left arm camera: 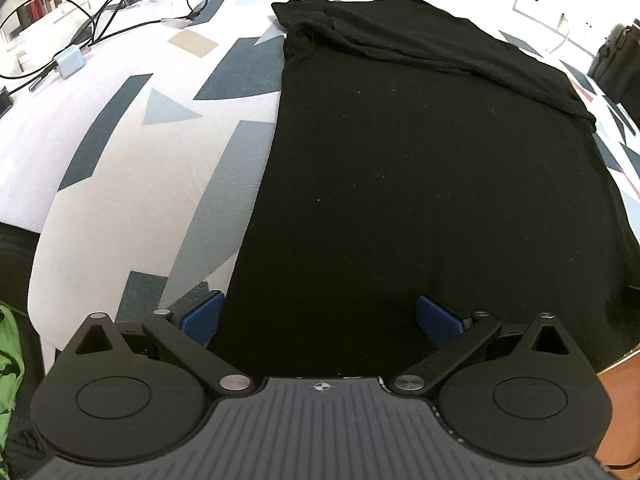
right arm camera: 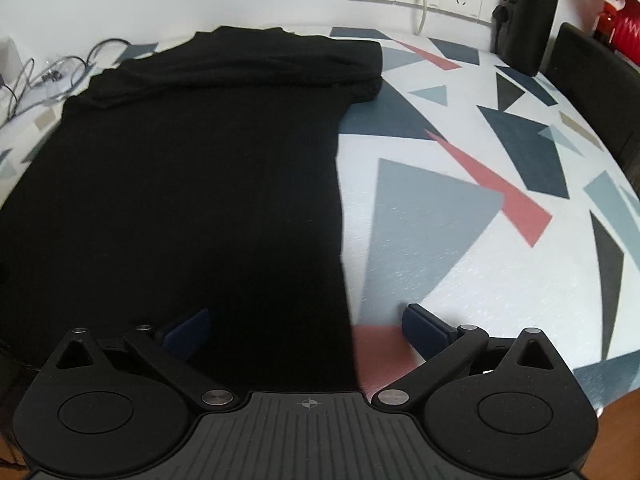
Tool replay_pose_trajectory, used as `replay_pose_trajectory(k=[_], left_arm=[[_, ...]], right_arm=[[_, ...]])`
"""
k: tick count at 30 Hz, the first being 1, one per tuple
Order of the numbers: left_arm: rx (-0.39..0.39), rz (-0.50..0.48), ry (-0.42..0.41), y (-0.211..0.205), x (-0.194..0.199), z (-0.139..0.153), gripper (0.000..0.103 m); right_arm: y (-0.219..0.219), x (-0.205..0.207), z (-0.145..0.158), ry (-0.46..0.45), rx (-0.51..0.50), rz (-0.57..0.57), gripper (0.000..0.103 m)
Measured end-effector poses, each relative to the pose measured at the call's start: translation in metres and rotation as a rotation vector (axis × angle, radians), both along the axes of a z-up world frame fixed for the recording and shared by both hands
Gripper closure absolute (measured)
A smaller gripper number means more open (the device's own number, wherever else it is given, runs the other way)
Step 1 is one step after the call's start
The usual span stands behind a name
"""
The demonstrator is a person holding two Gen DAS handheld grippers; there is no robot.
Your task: Fold clothes
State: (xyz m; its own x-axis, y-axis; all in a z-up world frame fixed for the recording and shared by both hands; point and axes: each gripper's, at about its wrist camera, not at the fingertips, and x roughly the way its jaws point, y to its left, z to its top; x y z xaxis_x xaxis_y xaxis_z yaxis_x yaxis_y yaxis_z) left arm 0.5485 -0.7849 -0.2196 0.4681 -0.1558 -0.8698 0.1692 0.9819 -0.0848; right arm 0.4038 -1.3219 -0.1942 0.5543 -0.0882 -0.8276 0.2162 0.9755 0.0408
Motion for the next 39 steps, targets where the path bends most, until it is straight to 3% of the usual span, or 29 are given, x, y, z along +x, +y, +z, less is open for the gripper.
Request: replay_pose_trajectory(k=[1, 2, 3, 4, 5, 6, 7, 9, 10, 12, 15, 21, 25, 28, 32, 39], left_arm=[[0.001, 0.002, -0.008, -0.001, -0.001, 0.0, 0.0], [0.003, 0.004, -0.015, -0.001, -0.002, 0.0, 0.0], [0.007, 0.0, -0.025, -0.002, -0.004, 0.0, 0.001], [0.0, -0.004, -0.035, -0.002, -0.005, 0.0, 0.002], [-0.005, -0.004, -0.048, -0.001, -0.008, 0.001, 0.007], [-0.011, -0.003, -0.06, 0.0, -0.01, 0.001, 0.021], [-0.013, 0.008, -0.087, 0.002, -0.016, 0.005, 0.032], [0.002, 0.027, -0.122, 0.008, -0.025, 0.012, 0.093], [-0.035, 0.035, -0.105, 0.013, -0.027, 0.013, 0.096], [-0.097, 0.062, -0.081, 0.024, -0.031, 0.013, 0.096], [-0.119, 0.084, -0.08, 0.029, -0.043, 0.011, 0.097], [-0.152, 0.055, -0.063, 0.021, -0.081, 0.015, 0.098], [-0.225, 0.101, -0.097, 0.027, -0.108, 0.029, 0.098], [-0.275, 0.141, -0.17, 0.034, -0.115, 0.053, 0.098], [-0.267, 0.147, -0.296, 0.032, -0.097, 0.086, 0.098], [-0.307, 0.098, -0.375, 0.014, -0.028, 0.122, 0.098]], right_arm=[[0.004, -0.002, 0.001, -0.008, -0.006, 0.015, 0.015], [0.009, -0.004, 0.004, -0.021, -0.009, 0.048, 0.038], [0.014, -0.006, 0.007, -0.036, -0.004, 0.093, 0.051], [0.019, -0.007, 0.01, -0.044, 0.004, 0.134, 0.074], [0.02, -0.008, 0.011, -0.045, 0.023, 0.155, 0.087], [0.019, -0.007, 0.011, -0.047, 0.053, 0.156, 0.093], [0.017, -0.007, 0.012, -0.05, 0.084, 0.157, 0.094], [0.007, -0.008, 0.011, -0.061, 0.171, 0.126, 0.095], [0.0, -0.009, 0.011, -0.068, 0.217, 0.103, 0.095], [-0.014, -0.016, 0.012, -0.089, 0.303, 0.058, 0.096], [-0.033, -0.034, 0.016, -0.132, 0.382, 0.013, 0.096], [-0.057, -0.077, 0.021, -0.16, 0.438, -0.021, 0.096], [-0.062, -0.106, 0.028, -0.19, 0.495, -0.033, 0.096], [-0.068, -0.115, 0.043, -0.245, 0.543, -0.027, 0.096], [-0.079, -0.107, 0.063, -0.325, 0.577, -0.042, 0.098], [-0.091, -0.055, 0.097, -0.427, 0.546, -0.074, 0.098]])
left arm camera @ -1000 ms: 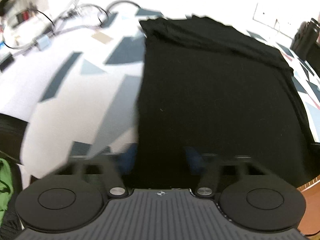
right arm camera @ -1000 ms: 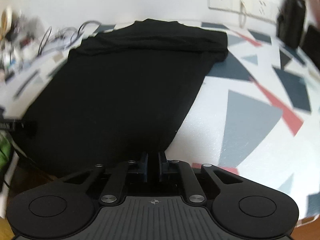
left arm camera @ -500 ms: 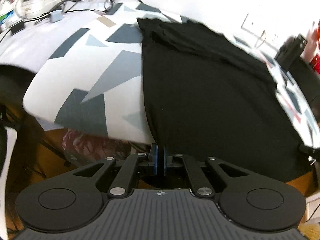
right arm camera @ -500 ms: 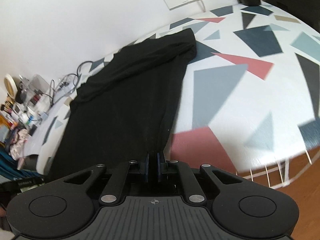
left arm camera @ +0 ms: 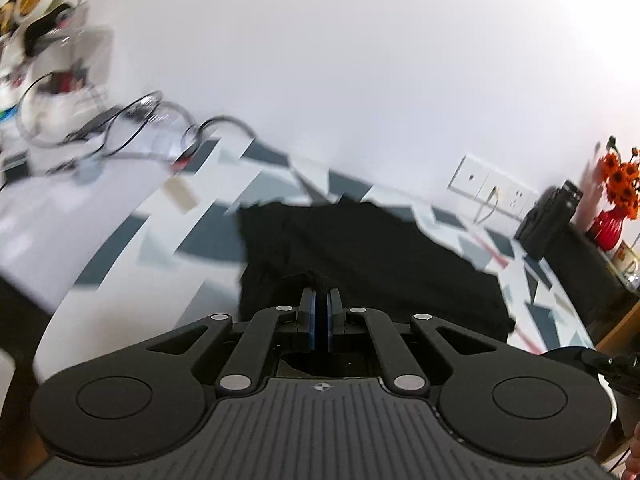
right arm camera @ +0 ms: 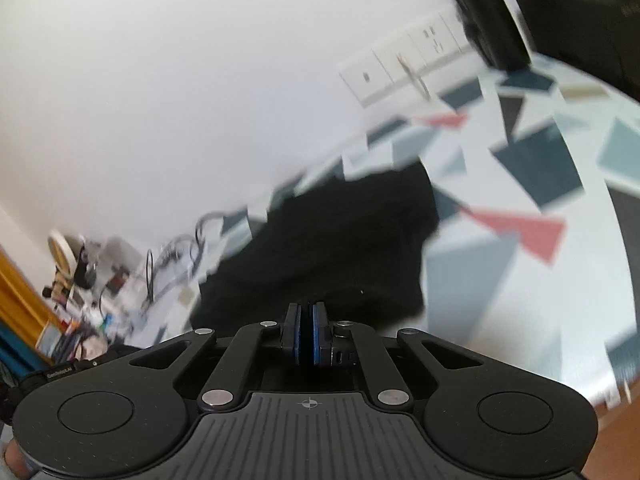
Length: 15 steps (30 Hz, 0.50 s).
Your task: Fold clothes
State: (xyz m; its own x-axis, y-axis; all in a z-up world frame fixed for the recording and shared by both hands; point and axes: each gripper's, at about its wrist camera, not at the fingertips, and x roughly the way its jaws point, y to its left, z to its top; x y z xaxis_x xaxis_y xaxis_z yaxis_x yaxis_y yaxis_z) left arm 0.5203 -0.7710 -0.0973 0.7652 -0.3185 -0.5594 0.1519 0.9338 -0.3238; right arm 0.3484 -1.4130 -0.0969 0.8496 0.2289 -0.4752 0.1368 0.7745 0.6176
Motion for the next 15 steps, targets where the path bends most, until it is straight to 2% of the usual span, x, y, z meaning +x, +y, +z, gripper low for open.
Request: replay_pose_trajectory(k=[5, 8, 12, 15], left_arm=[[0.011, -0.042, -0.043, -0.018, 0.055, 0.013, 0.098], [0.015, -0.063, -0.039, -0.022, 0.095, 0.012, 0.098], [0.02, -0.072, -0.016, -0.024, 0.153, -0.001, 0.098], [0.017, -0.072, 0.019, -0.044, 0.195, -0.013, 0.098]], right_arm=[[-0.017, 0.05, 0.019, -0.052, 0.015, -0.071, 0.098], [-0.027, 0.084, 0.022, -0.052, 0.031, -0.119, 0.098], [-0.032, 0.138, 0.017, -0.043, 0.013, -0.165, 0.098], [-0.033, 0.178, 0.004, -0.015, -0.01, -0.195, 0.098]])
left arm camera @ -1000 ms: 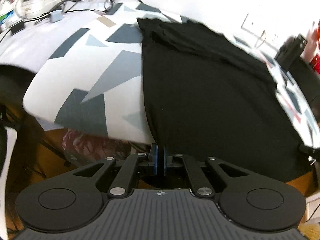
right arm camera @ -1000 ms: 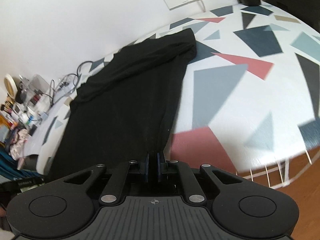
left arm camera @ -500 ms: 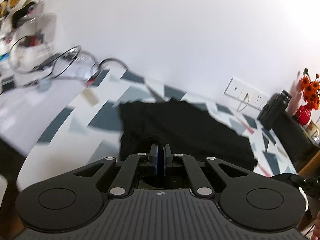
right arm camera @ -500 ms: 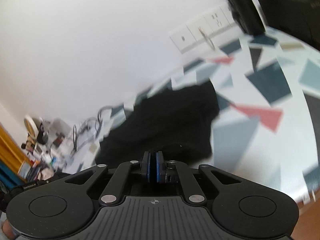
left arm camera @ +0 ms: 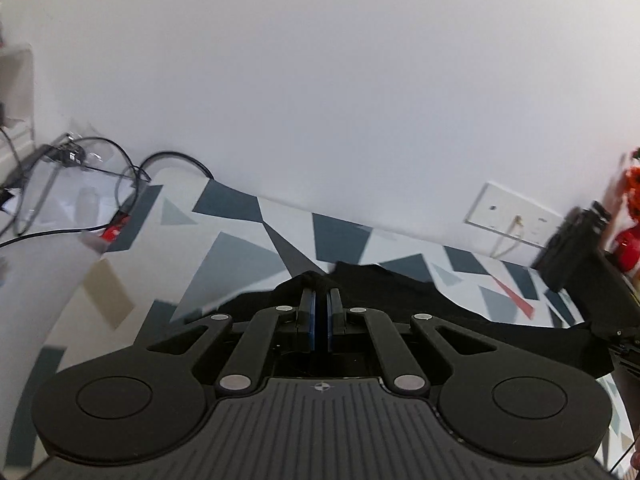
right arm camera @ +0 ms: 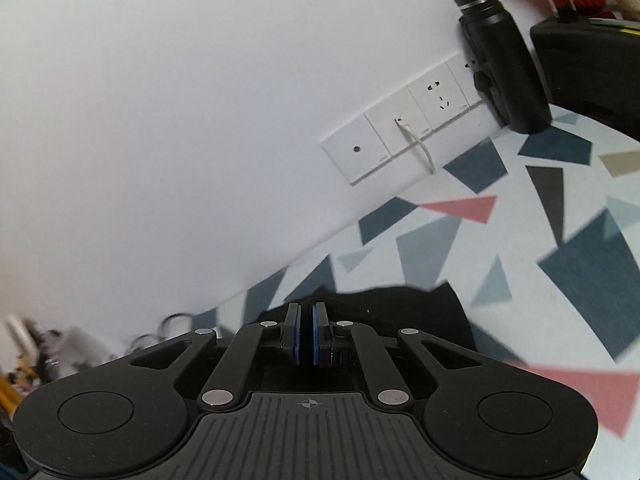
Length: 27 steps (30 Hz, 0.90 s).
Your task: Fold clothes
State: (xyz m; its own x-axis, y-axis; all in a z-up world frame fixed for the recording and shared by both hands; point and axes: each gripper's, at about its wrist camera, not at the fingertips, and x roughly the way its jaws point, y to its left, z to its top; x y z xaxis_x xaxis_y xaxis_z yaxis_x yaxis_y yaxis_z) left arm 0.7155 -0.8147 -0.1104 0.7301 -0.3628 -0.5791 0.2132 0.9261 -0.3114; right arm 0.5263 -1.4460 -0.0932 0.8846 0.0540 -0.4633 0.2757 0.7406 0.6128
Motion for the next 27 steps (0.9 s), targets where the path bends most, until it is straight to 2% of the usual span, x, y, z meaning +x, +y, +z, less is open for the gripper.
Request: replay_pose_trajectory(k=[3, 5, 6, 7, 9, 10, 11, 12, 13, 14, 16, 18, 21, 23, 27], left_arm=[[0.001, -0.005, 0.052, -0.017, 0.042, -0.02, 0.098], [0.017, -0.043, 0.095, -0.027, 0.067, -0.039, 0.097], [0.052, -0.082, 0.11, -0.037, 0.076, -0.05, 0.096], [0.126, -0.126, 0.132, -0.047, 0.083, -0.064, 0.094], [0.257, -0.191, 0.176, -0.065, 0.093, -0.088, 0.077], [0.239, -0.201, 0.155, -0.063, 0.088, -0.088, 0.074], [0.219, -0.21, 0.134, -0.062, 0.084, -0.088, 0.055], [0.199, -0.219, 0.113, -0.06, 0.079, -0.087, 0.037], [0.16, -0.215, 0.089, -0.061, 0.07, -0.081, 0.031], [0.127, -0.214, 0.05, -0.065, 0.057, -0.073, 0.029], [0.115, -0.254, 0.004, -0.074, 0.034, -0.062, 0.029], [0.124, -0.319, 0.037, -0.081, 0.02, -0.06, 0.029], [0.166, -0.396, 0.131, -0.091, 0.012, -0.073, 0.029], [0.223, -0.411, 0.113, -0.099, 0.008, -0.082, 0.03], [0.313, -0.424, 0.088, -0.114, 0.016, -0.089, 0.03]], right_arm=[[-0.002, 0.042, -0.017, 0.046, -0.007, -0.037, 0.098], [0.001, 0.066, -0.033, 0.105, -0.045, -0.065, 0.098], [0.005, 0.075, -0.041, 0.143, -0.086, -0.076, 0.098], [0.009, 0.085, -0.05, 0.184, -0.126, -0.088, 0.097], [0.014, 0.099, -0.068, 0.276, -0.184, -0.135, 0.085], [0.015, 0.101, -0.074, 0.305, -0.2, -0.17, 0.067], [0.017, 0.101, -0.077, 0.324, -0.218, -0.215, 0.06], [0.02, 0.097, -0.074, 0.327, -0.242, -0.266, 0.057], [0.025, 0.089, -0.068, 0.313, -0.27, -0.301, 0.051], [0.031, 0.08, -0.06, 0.286, -0.299, -0.324, 0.044], [0.045, 0.065, -0.049, 0.252, -0.328, -0.297, 0.043], [0.059, 0.053, -0.042, 0.243, -0.351, -0.228, 0.042], [0.084, 0.06, -0.055, 0.339, -0.439, -0.074, 0.042], [0.099, 0.067, -0.066, 0.401, -0.498, 0.017, 0.043], [0.099, 0.086, -0.087, 0.462, -0.51, 0.079, 0.043]])
